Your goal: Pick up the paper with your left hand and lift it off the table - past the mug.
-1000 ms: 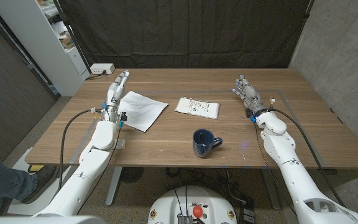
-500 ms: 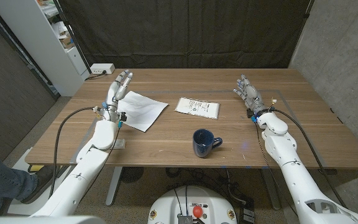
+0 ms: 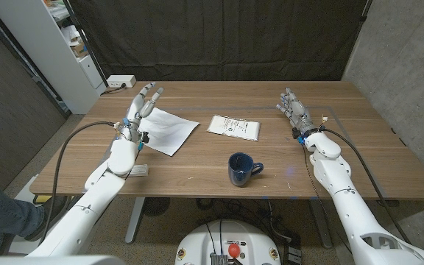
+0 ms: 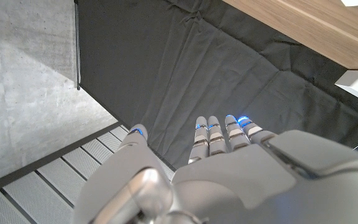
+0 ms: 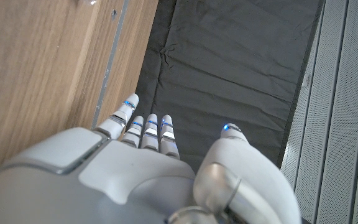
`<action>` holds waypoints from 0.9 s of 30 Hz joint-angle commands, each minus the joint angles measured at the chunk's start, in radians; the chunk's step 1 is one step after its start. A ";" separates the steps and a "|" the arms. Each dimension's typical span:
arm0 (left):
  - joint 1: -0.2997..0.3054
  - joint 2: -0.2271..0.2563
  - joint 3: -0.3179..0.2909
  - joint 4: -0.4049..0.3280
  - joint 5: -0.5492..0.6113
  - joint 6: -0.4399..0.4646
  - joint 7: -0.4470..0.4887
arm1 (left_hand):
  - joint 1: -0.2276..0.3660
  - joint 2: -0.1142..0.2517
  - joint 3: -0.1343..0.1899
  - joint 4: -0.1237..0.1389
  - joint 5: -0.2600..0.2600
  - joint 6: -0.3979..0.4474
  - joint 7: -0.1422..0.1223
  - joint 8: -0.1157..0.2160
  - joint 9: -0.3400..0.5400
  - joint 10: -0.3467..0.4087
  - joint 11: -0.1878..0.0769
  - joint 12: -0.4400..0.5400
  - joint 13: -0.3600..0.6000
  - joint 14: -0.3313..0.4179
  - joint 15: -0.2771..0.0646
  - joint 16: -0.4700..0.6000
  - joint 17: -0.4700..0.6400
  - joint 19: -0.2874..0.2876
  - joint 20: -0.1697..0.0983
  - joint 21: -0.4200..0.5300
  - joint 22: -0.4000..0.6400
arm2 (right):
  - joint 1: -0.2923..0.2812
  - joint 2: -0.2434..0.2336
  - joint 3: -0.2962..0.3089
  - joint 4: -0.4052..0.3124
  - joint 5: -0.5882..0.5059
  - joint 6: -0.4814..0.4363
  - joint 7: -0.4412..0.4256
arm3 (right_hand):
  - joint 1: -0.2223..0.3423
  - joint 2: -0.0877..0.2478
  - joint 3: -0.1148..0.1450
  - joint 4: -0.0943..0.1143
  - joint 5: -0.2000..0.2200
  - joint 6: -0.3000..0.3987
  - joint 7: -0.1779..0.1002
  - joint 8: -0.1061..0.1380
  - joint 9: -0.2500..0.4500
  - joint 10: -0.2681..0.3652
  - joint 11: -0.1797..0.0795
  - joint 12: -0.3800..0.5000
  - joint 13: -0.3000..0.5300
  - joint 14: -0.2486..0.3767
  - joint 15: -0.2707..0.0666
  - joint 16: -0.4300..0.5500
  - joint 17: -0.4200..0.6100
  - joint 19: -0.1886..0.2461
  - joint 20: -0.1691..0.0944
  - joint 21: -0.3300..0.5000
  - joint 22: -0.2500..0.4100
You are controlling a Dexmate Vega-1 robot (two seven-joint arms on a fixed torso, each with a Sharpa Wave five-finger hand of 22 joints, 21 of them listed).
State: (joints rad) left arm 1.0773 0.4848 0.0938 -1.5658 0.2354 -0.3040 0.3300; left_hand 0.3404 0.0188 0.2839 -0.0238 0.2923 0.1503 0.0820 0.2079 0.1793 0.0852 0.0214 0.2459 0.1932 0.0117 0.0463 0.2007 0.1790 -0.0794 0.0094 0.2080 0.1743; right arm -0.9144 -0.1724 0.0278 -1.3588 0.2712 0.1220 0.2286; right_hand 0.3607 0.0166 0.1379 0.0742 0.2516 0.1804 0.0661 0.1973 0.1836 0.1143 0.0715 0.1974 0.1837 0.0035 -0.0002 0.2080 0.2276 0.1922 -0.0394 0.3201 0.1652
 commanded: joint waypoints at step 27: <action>0.030 0.158 0.047 -0.200 0.150 0.298 -0.074 | 0.054 0.000 0.014 -0.039 0.005 -0.002 -0.001 -0.006 0.002 -0.009 0.006 -0.013 0.004 -0.017 0.007 -0.010 0.001 -0.022 0.009 -0.010 0.005 | 0.035 0.029 0.008 0.058 -0.004 0.031 0.000 | -0.002 0.003 -0.004 -0.007 0.008 0.006 -0.007 -0.001 0.005 0.006 -0.002 -0.001 0.004 0.008 0.007 0.001 0.000 0.006 -0.003 -0.016 0.004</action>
State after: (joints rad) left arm 1.0911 0.5997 0.1319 -1.7093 0.3323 -0.0886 0.2685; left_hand 0.3836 0.0202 0.2938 -0.0562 0.2922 0.1502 0.0820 0.2031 0.1791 0.0814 0.0252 0.2337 0.1931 0.0000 0.0508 0.1950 0.1767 -0.0936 0.0160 0.1993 0.1742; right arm -0.8873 -0.1507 0.0366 -1.3111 0.2711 0.1483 0.2299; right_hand 0.3610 0.0163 0.1341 0.0704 0.2549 0.1804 0.0661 0.1973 0.1835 0.1143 0.0715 0.1974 0.1836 0.0073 0.0036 0.2080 0.2278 0.1921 -0.0394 0.3095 0.1652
